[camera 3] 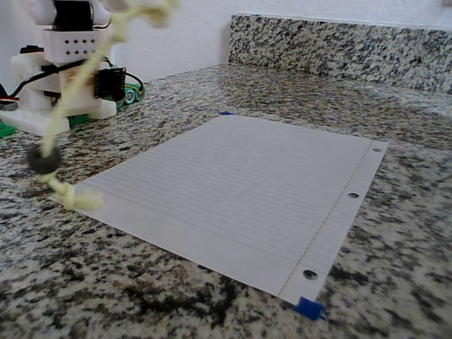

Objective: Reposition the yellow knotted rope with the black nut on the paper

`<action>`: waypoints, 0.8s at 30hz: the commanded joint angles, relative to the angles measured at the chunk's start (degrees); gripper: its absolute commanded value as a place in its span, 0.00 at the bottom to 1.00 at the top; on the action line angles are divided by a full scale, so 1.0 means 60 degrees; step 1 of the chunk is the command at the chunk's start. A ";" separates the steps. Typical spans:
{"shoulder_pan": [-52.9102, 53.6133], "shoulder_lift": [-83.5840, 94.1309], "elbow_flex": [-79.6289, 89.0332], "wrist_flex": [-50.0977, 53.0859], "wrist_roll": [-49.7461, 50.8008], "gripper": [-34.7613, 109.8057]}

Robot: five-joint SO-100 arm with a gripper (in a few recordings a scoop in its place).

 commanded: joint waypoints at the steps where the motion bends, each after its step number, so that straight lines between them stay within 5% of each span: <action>1: -0.1362 0.0396 0.0132 -0.0015 0.0278 0.24; 24: -0.5068 0.0498 0.2109 -0.0278 0.3604 0.24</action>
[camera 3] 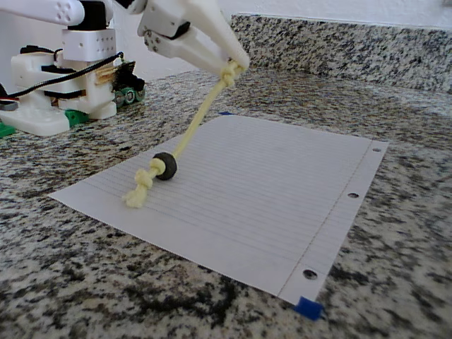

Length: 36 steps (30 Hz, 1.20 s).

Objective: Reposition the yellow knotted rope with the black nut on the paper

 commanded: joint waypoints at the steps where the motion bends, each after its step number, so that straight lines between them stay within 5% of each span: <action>1: -0.0220 -0.0205 0.0059 -0.0308 0.0498 0.24; 36: -0.1890 -0.1172 0.1274 -0.0293 -0.0806 0.24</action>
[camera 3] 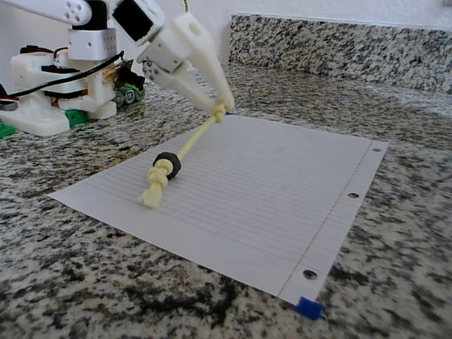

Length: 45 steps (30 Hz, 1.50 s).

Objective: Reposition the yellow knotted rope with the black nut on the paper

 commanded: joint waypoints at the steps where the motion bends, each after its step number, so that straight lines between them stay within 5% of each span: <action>1: -0.0190 -0.0146 0.0029 0.0000 -0.0630 0.24; 5: -0.0249 -0.0322 0.0015 -0.0161 -0.1436 0.28; 7: -0.0190 -0.0337 0.0015 -0.0234 -0.1758 0.47; 16: -0.0220 -0.0234 0.0000 -0.0718 -0.2900 0.54; 21: -0.0132 0.0293 -0.0073 -0.1157 -0.3779 0.52; 31: 0.2109 -0.1289 -0.1743 -0.0747 -0.6899 0.25; 40: 0.3340 -0.2271 -0.2080 -0.0762 -0.9785 0.24; 45: 0.4028 -0.1436 -0.2109 -0.1289 -1.3477 0.24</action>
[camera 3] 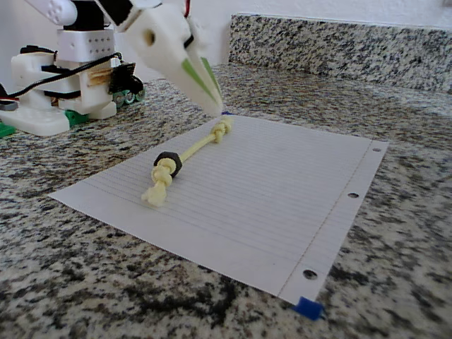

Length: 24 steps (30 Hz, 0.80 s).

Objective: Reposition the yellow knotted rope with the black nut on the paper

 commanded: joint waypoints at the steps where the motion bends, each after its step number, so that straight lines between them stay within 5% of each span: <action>1: 0.0410 0.0850 -0.0454 -0.0220 -0.2710 0.24; 16: 0.1362 0.5024 -0.0615 0.3853 -1.0020 0.24; 24: 0.1245 0.5347 -0.0688 0.5874 -1.2202 0.24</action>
